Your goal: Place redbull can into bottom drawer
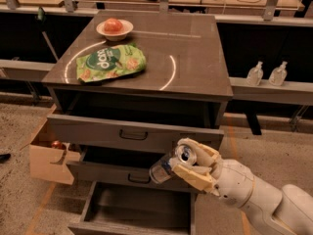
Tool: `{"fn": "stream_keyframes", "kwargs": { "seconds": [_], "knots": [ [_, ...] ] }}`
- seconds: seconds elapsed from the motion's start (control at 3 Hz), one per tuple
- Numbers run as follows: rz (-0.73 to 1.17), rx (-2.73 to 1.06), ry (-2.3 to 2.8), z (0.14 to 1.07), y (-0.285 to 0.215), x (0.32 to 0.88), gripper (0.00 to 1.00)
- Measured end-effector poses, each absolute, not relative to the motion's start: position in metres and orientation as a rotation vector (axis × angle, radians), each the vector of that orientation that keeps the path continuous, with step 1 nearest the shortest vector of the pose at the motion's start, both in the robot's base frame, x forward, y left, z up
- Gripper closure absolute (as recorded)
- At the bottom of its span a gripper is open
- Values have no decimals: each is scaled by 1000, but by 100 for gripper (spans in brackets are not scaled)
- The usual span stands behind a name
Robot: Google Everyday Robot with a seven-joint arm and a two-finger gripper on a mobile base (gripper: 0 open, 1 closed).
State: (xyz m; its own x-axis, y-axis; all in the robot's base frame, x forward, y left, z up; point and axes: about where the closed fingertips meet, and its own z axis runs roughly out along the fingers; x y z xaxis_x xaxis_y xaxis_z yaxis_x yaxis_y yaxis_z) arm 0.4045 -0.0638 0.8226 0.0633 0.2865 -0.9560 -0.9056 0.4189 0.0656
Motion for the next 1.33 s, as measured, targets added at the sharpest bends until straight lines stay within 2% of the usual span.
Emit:
{"fn": "stream_keyframes", "kwargs": {
  "seconds": [0.67, 1.33],
  "knots": [
    [1014, -651, 1168, 802, -56, 401, 100],
    [1059, -691, 1073, 705, -3, 416, 100]
  ]
}}
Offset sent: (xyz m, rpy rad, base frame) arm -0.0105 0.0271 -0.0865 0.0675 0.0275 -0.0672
